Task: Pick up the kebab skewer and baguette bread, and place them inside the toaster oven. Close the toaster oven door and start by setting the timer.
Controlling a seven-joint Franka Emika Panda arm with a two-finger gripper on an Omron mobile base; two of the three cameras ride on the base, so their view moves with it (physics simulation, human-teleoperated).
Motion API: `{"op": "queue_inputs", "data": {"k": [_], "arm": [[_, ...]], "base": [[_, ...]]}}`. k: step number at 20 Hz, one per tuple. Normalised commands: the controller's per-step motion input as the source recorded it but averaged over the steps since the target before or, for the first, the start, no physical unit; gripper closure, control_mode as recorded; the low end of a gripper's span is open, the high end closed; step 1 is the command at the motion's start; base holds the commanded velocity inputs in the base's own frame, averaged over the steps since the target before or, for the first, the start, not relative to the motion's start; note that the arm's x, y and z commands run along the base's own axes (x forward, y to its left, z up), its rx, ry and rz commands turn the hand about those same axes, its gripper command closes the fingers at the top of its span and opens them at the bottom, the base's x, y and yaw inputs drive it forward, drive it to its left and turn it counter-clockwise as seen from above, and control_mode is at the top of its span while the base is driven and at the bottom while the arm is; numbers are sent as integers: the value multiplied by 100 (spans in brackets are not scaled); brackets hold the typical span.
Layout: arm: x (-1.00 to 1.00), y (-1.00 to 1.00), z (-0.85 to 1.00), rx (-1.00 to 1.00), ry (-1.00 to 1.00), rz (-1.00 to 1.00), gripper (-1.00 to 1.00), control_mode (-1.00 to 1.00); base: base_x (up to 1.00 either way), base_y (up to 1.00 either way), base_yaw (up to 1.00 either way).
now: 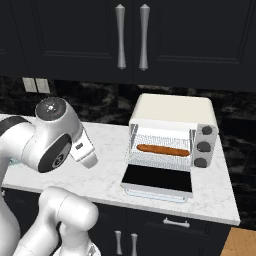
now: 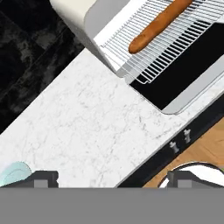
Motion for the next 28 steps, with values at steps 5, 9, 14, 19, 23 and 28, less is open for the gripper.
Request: {"op": "queue_inputs", "data": {"k": [5, 9, 14, 19, 23, 28], "arm": [[-38, 100, 1, -39, -3, 33, -100, -100], [-1, 100, 1, -22, -7, 26, -100, -100], [1, 100, 1, -10, 1, 35, -100, -100], [15, 100, -38, 0, 2, 49, -100, -100], [37, 100, -48, 0, 0, 55, -100, -100], [75, 100, -44, -2, 4, 40, -100, -100]], "base": [[0, 0, 0], [0, 0, 0], [0, 0, 0], [0, 0, 0], [0, 0, 0], [0, 0, 0]]}}
